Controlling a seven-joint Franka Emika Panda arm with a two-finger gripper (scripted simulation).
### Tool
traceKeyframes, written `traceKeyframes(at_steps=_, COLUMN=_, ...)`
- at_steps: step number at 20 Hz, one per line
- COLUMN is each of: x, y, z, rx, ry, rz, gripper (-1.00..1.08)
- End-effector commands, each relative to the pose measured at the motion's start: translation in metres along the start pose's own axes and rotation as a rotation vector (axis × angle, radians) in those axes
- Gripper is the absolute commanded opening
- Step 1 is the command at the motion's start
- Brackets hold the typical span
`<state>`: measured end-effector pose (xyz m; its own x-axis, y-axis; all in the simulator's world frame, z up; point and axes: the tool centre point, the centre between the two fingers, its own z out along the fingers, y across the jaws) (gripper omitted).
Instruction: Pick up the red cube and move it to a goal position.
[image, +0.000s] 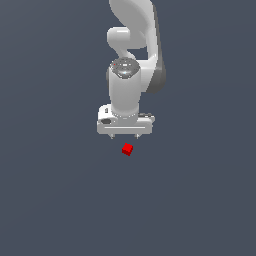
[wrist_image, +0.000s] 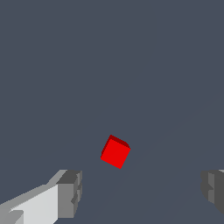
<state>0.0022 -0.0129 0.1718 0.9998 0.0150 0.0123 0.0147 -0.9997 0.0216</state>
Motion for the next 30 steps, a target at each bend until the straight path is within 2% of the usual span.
traceKeyframes(at_steps=1, x=0.0, y=0.0, z=0.0, rx=0.0, ry=0.0, rz=0.0, gripper=1.0)
traceKeyframes(at_steps=11, x=-0.005, y=-0.001, z=0.023, rx=0.002, ry=-0.003, rz=0.072, gripper=1.0)
traceKeyframes(at_steps=24, x=-0.023, y=-0.008, z=0.113, rx=0.011, ry=-0.013, rz=0.349, gripper=1.0)
traceKeyframes(at_steps=30, x=-0.027, y=-0.012, z=0.141, rx=0.015, ry=-0.016, rz=0.436, gripper=1.0)
